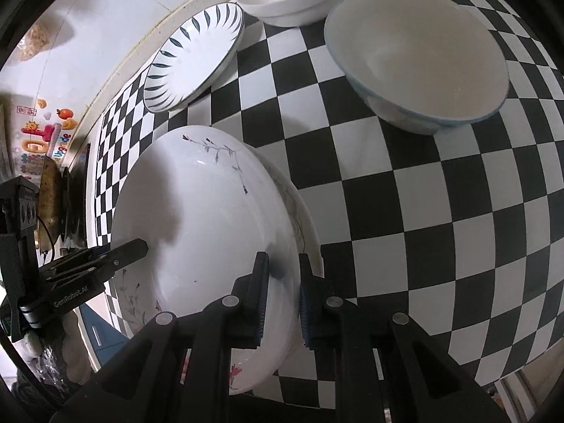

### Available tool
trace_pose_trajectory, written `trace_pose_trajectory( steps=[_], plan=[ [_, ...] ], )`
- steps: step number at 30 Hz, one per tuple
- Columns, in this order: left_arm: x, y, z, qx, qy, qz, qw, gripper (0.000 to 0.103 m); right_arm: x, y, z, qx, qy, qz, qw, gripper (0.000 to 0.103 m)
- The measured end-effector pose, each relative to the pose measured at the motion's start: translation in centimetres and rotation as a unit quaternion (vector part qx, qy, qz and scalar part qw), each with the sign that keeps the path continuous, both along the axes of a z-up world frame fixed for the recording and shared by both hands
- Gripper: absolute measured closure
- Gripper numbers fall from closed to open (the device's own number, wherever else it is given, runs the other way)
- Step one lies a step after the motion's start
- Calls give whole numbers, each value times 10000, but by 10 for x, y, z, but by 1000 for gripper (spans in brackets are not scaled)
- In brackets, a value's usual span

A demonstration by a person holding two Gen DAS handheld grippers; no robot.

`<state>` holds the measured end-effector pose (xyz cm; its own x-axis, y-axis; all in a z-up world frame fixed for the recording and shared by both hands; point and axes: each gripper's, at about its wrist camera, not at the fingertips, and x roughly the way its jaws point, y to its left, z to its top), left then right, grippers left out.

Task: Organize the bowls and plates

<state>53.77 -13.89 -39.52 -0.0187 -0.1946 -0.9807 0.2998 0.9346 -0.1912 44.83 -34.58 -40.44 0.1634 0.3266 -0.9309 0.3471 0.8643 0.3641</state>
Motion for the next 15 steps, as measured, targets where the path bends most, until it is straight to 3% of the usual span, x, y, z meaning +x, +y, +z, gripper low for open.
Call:
trace_pose_trajectory(
  steps=[10, 12, 15],
  plan=[
    [-9, -9, -6, 541, 11, -145, 9984, 73, 11, 9, 0, -160, 33, 223, 9996, 86],
    [-12, -13, -6, 574, -21, -185, 9982, 74, 12, 12, -2, -371, 160, 308, 9987, 87],
    [-15, -18, -5, 648, -65, -217, 9976, 73, 12, 11, -4, -238, 196, 293, 9991, 87]
  ],
)
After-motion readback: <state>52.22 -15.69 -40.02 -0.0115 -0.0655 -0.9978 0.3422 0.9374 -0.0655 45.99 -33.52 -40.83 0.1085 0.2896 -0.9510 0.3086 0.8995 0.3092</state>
